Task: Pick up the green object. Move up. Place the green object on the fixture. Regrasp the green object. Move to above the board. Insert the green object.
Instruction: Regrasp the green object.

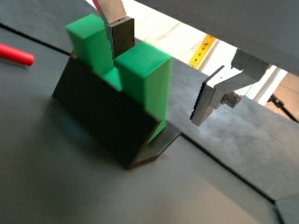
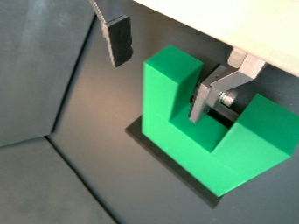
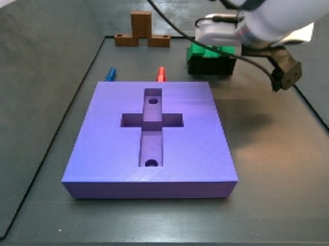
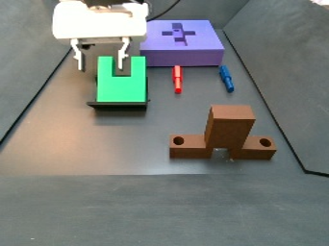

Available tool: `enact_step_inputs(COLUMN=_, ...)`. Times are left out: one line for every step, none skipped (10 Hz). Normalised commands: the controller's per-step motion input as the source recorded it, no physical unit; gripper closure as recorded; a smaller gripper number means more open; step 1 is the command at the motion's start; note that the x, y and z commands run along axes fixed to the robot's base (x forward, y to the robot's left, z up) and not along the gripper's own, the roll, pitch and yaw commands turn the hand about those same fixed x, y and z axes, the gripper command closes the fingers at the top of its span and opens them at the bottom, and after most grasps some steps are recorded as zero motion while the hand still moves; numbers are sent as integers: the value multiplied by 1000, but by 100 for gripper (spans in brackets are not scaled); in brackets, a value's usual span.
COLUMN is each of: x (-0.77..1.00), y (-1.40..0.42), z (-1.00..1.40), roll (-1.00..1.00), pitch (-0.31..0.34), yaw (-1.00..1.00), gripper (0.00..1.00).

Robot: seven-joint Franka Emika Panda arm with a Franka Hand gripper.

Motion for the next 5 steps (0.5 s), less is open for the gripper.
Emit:
enact_step_inputs(x=0, y=20, z=-146, roll=-63, pitch=0, yaw=46, gripper=0)
enact_step_inputs(x=0, y=31, z=0, roll=0, pitch=9, yaw=23, gripper=0)
enact_step_inputs(x=0, y=0, z=0, roll=0, pitch=0, yaw=0, gripper=0)
enact_step_inputs(x=0, y=0, z=0, roll=0, pitch=0, yaw=0, gripper=100)
enact_step_inputs(x=0, y=0, z=0, roll=0, pitch=0, yaw=0, gripper=100)
